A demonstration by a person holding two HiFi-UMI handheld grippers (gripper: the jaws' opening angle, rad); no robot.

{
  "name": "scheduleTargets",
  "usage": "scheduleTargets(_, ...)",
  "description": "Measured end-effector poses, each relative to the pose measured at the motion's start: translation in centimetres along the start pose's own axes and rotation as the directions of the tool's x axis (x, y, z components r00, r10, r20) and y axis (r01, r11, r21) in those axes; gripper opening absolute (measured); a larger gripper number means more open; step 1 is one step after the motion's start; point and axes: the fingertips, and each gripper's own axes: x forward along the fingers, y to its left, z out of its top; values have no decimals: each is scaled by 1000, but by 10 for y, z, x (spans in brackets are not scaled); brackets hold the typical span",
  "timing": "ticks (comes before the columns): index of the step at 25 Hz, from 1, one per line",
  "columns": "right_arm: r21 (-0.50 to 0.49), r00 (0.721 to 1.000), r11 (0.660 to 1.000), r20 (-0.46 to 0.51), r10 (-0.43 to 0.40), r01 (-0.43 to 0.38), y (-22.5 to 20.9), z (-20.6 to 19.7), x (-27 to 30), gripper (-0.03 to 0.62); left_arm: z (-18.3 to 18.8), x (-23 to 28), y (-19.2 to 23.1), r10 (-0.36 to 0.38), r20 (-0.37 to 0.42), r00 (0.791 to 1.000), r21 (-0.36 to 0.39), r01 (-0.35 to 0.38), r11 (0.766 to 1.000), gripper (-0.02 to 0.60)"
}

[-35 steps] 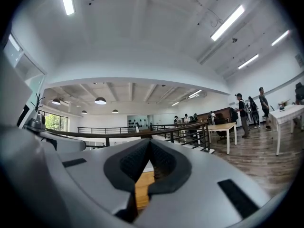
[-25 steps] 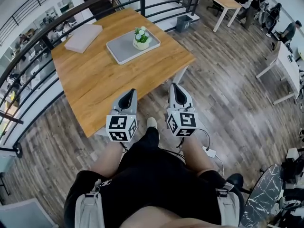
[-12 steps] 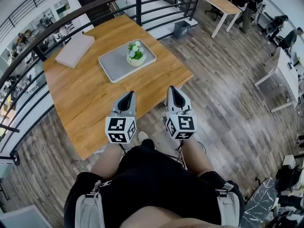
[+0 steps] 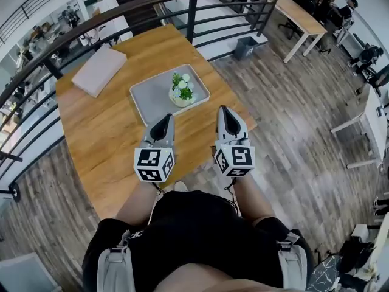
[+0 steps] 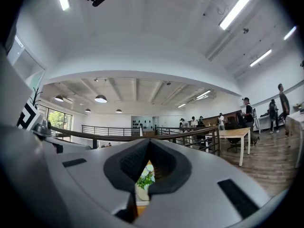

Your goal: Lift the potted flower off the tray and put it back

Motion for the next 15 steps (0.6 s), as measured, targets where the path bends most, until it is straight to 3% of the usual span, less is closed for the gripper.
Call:
scheduleTargets(9, 42, 988, 987, 42, 151, -152, -14, -8, 58, -3, -8, 18, 37, 181, 0, 983, -5, -181, 983, 12)
scheduleTargets(15, 38, 956, 957, 67, 286, -289, -30, -12, 101, -3, 2, 32, 40, 346, 35, 938, -15, -345, 938, 12)
